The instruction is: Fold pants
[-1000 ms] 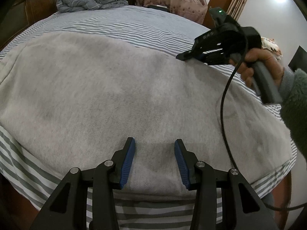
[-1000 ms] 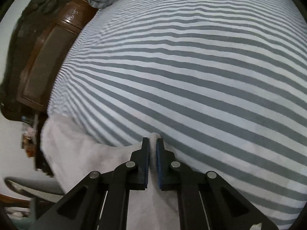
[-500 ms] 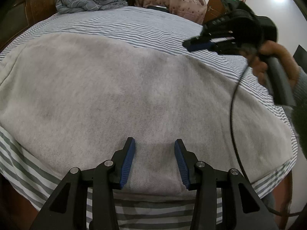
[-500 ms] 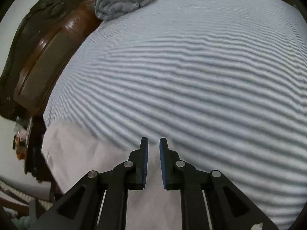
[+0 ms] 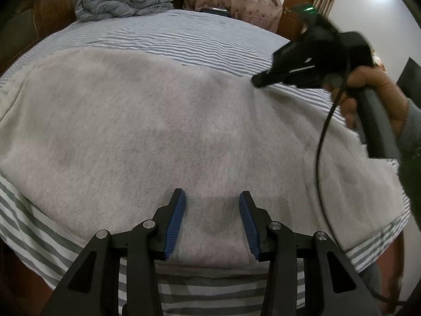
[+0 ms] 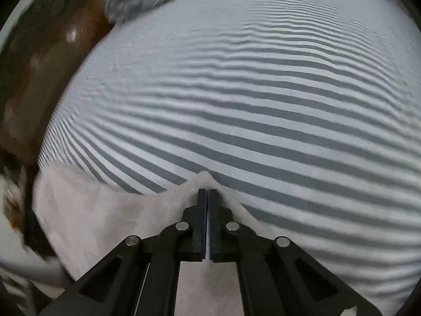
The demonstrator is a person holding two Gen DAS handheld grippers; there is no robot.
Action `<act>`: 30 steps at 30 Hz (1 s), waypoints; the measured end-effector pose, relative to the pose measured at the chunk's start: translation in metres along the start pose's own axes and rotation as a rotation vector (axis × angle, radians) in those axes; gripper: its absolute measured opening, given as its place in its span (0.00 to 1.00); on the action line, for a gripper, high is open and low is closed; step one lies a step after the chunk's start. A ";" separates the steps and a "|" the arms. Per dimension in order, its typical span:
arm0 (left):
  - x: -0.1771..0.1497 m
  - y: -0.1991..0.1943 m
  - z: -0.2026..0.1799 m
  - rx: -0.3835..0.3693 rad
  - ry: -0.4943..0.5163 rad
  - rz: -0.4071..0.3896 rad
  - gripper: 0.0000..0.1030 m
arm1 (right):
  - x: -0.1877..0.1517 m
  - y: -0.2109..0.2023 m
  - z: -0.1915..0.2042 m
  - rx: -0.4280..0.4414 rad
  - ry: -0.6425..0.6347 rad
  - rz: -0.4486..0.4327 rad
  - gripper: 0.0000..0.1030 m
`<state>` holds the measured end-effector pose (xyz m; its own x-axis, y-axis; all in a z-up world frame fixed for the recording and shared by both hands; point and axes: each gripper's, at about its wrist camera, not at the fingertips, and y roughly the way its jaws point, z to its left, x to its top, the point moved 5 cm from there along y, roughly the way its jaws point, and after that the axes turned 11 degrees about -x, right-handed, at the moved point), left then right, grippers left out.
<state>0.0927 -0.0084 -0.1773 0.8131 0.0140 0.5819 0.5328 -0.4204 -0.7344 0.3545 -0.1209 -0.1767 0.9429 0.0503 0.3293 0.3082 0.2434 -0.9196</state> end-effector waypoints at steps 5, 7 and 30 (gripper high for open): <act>-0.002 0.002 -0.007 0.034 0.039 0.005 0.43 | -0.038 -0.068 -0.042 0.090 0.217 -0.159 0.19; -0.002 0.002 -0.010 0.042 0.050 0.008 0.46 | -0.066 -0.092 -0.066 0.090 0.272 -0.187 0.19; -0.006 0.007 -0.133 -0.050 0.204 0.101 0.56 | -0.368 -0.197 -0.355 0.090 0.994 -0.298 0.24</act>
<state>0.0604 -0.1322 -0.1398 0.7952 -0.2117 0.5681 0.4345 -0.4545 -0.7776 -0.0081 -0.5306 -0.1929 0.5215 -0.8344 0.1783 0.5737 0.1881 -0.7972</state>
